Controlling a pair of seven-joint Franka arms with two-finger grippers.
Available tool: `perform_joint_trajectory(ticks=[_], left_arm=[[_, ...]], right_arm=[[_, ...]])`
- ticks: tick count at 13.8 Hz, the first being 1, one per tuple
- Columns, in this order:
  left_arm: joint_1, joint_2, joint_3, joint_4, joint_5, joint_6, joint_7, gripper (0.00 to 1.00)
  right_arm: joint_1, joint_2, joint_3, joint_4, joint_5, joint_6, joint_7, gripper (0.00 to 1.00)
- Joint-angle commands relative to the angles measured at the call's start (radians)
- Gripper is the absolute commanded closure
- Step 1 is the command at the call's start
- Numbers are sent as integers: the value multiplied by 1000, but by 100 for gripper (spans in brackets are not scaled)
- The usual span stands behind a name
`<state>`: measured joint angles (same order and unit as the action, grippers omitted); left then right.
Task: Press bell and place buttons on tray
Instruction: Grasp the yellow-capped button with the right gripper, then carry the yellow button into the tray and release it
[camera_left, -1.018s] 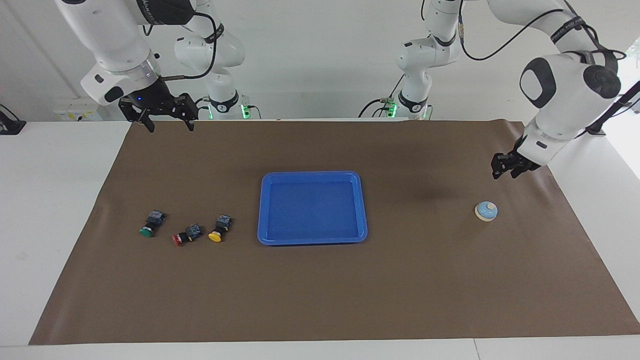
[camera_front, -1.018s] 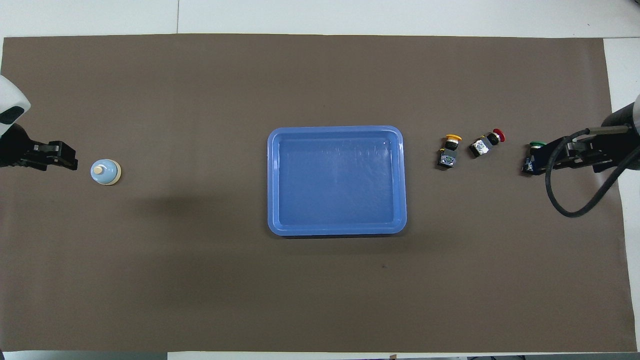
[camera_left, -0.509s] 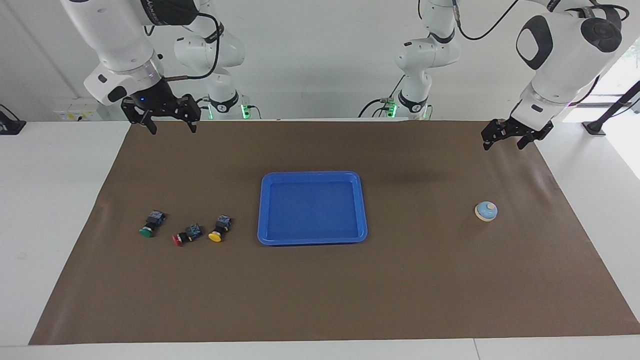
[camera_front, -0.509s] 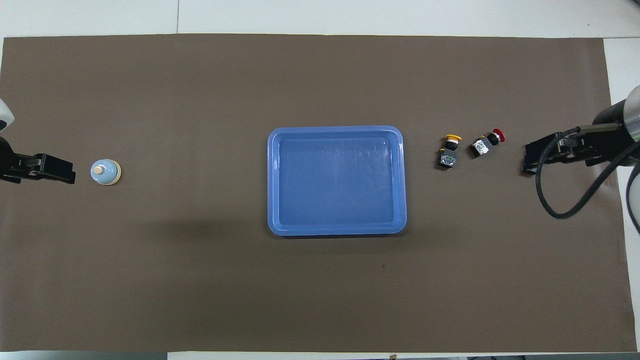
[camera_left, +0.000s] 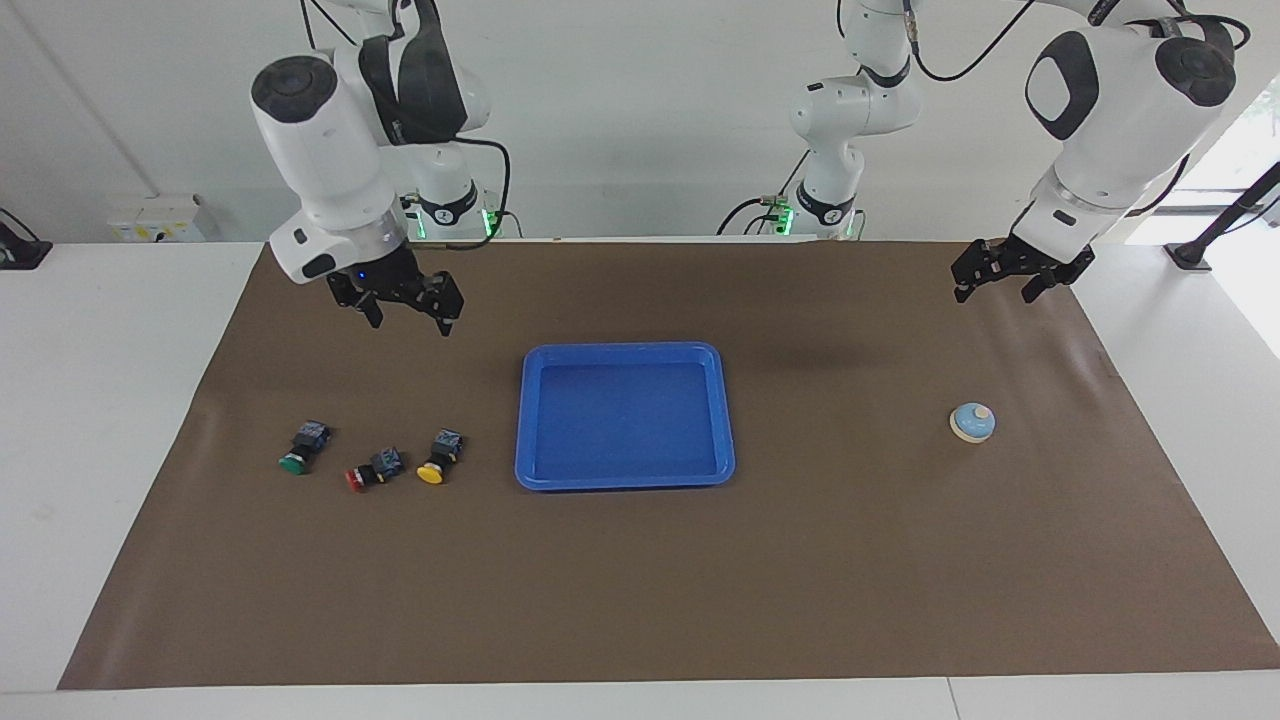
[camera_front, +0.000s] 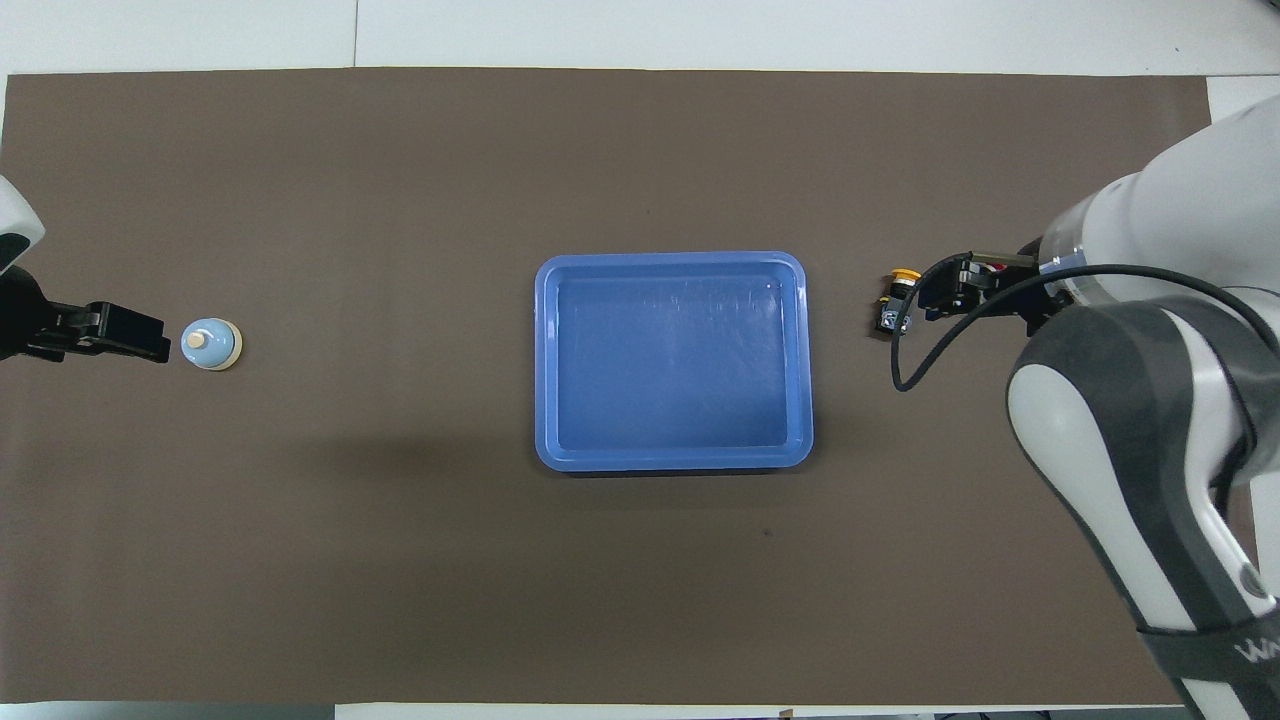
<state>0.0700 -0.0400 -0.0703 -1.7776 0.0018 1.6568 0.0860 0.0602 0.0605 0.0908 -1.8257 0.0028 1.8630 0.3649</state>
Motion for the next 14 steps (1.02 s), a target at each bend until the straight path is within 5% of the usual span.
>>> perform_joint_trajectory(ticks=[1, 6, 12, 14], left_arm=[[-12, 0, 17, -5, -14, 6, -3, 0], [-9, -17, 17, 0, -14, 8, -6, 0], [-16, -18, 15, 0, -14, 9, -6, 0], [-6, -18, 15, 0, -14, 9, -6, 0]], right_arm=[[-6, 82, 1, -81, -33, 189, 46, 0], [13, 229, 0, -126, -87, 405, 127, 0], [7, 297, -2, -116, -133, 464, 150, 0], [-2, 303, 0, -112, -133, 467, 158, 11]])
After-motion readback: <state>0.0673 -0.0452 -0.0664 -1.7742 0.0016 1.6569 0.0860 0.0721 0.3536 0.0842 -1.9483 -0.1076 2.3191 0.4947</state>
